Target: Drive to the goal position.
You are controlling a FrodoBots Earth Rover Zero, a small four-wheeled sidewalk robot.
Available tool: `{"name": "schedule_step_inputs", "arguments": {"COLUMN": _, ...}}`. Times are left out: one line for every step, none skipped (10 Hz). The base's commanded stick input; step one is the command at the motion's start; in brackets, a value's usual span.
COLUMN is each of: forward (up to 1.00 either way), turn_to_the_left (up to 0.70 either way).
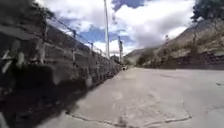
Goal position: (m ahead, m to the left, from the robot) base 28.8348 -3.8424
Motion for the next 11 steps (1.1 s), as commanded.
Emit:
{"name": "schedule_step_inputs", "arguments": {"forward": 0.70, "turn_to_the_left": 0.00}}
{"name": "schedule_step_inputs", "arguments": {"forward": 0.70, "turn_to_the_left": 0.00}}
{"name": "schedule_step_inputs", "arguments": {"forward": 0.70, "turn_to_the_left": 0.00}}
{"name": "schedule_step_inputs", "arguments": {"forward": 0.70, "turn_to_the_left": 0.00}}
{"name": "schedule_step_inputs", "arguments": {"forward": 0.70, "turn_to_the_left": 0.00}}
{"name": "schedule_step_inputs", "arguments": {"forward": 0.70, "turn_to_the_left": 0.00}}
{"name": "schedule_step_inputs", "arguments": {"forward": 0.70, "turn_to_the_left": 0.00}}
{"name": "schedule_step_inputs", "arguments": {"forward": 0.70, "turn_to_the_left": -0.15}}
{"name": "schedule_step_inputs", "arguments": {"forward": 0.70, "turn_to_the_left": -0.25}}
{"name": "schedule_step_inputs", "arguments": {"forward": 0.70, "turn_to_the_left": -0.11}}
{"name": "schedule_step_inputs", "arguments": {"forward": 0.70, "turn_to_the_left": 0.00}}
